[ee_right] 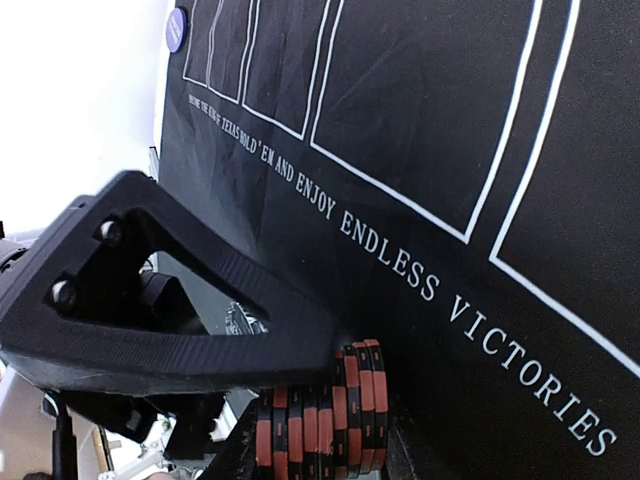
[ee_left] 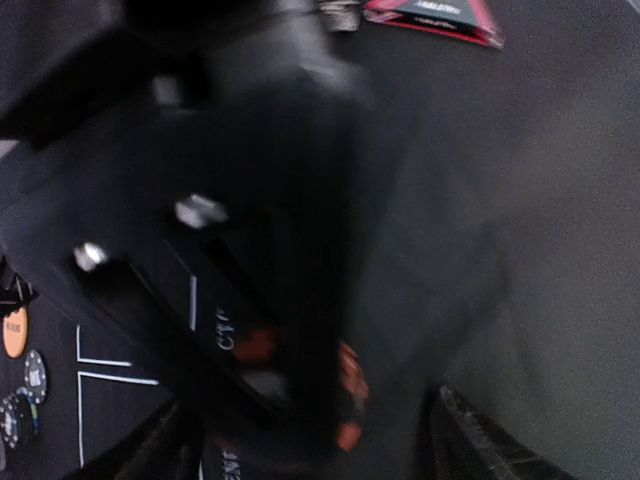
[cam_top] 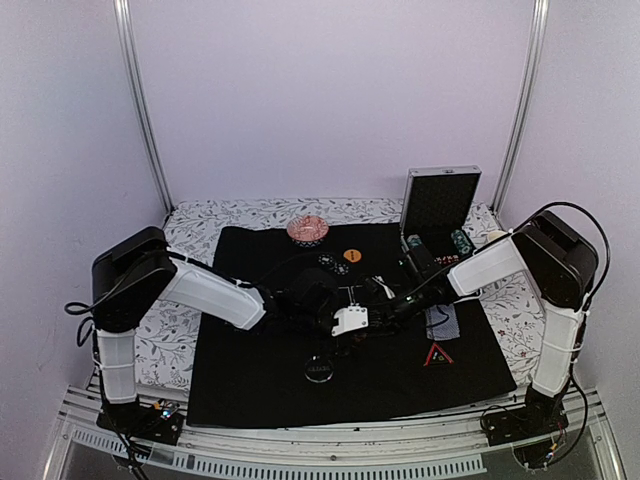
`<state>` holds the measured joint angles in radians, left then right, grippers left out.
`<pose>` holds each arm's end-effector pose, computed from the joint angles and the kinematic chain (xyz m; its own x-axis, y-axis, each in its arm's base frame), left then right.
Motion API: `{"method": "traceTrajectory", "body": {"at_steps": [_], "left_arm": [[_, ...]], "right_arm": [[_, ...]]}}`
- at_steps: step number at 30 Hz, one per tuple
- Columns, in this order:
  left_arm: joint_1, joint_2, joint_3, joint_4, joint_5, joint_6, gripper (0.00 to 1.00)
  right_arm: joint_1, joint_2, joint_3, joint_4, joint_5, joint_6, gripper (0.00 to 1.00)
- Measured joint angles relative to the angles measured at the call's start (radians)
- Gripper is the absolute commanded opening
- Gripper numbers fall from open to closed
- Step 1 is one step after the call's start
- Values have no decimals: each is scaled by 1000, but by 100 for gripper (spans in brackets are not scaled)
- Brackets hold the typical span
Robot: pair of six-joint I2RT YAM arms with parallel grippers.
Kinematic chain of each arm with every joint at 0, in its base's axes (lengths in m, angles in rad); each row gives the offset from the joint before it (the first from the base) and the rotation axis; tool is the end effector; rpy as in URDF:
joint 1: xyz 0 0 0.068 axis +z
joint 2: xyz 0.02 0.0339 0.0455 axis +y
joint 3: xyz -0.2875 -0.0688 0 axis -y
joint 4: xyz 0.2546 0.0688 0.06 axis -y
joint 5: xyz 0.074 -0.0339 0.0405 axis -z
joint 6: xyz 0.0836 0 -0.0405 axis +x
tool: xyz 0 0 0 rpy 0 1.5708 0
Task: Distribute texas hold em gaming equipment
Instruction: Pass from the right arm to the left
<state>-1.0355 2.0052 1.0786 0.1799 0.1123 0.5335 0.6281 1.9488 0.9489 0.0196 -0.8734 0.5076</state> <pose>0.2251 -0.3980 0.1001 0.1577 0.7248 -0.6706 0.9482 0.0784 0.3077 0.2741 0.2782 0.0928 -0.9387 -0.2959 -0.1771 -0.3049 0.4722 0.8271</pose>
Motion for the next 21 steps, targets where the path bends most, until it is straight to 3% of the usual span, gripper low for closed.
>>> {"method": "traceTrajectory", "body": {"at_steps": [4,11,18,21], "left_arm": [[11,51,66,-16,35,21,59],[40,85,163,-150,89,47,61],[61,107,209,-200,122,64,28],[69,112,217,-209,143,63,19]], "right_arm": [[-5,9,-2,31,-5,27,12],[-9,10,-2,43,2,50,12],[-13,10,-2,47,8,58,15],[-13,11,-2,49,12,60,17]]}}
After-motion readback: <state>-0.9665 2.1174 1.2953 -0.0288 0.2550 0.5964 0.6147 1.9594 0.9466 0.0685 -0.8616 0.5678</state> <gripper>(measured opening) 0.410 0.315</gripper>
